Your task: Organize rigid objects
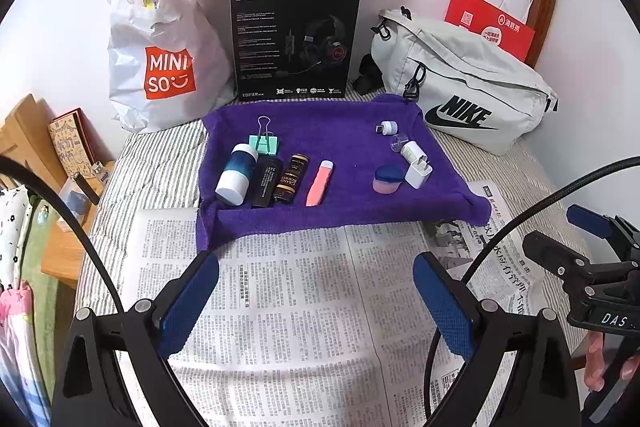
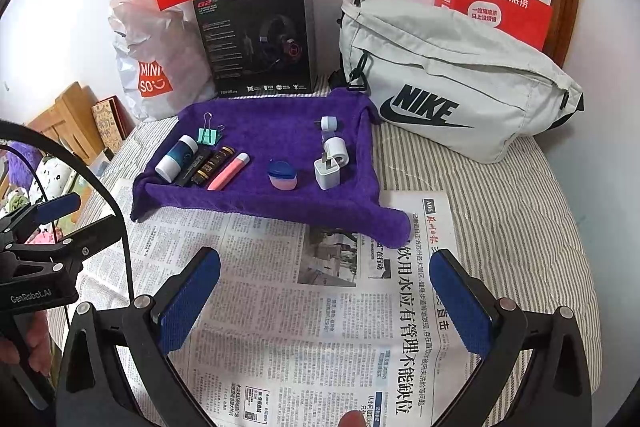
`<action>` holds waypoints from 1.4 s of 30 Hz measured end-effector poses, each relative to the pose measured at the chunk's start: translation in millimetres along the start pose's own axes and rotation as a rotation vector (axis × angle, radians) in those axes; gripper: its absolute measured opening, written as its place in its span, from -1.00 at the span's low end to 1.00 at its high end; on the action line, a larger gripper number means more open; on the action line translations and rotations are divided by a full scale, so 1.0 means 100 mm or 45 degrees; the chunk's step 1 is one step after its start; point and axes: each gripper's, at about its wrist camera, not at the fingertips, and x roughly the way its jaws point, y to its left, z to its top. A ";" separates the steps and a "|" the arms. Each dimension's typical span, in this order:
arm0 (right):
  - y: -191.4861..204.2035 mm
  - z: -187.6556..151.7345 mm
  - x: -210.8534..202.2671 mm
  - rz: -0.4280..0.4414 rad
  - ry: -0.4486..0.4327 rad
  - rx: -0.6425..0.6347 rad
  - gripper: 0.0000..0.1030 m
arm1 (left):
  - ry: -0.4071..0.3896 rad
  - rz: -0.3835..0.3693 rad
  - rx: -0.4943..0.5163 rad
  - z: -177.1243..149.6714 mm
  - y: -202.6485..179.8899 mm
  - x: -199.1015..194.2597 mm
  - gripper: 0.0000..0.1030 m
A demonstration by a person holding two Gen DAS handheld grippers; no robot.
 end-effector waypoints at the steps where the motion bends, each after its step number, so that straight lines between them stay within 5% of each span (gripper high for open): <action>1: 0.00 0.00 0.00 0.000 0.000 0.000 1.00 | 0.000 -0.003 0.000 0.00 0.00 0.01 0.91; 42: 0.02 -0.01 -0.03 0.010 0.005 -0.005 1.00 | 0.007 -0.002 0.005 0.00 0.01 -0.03 0.91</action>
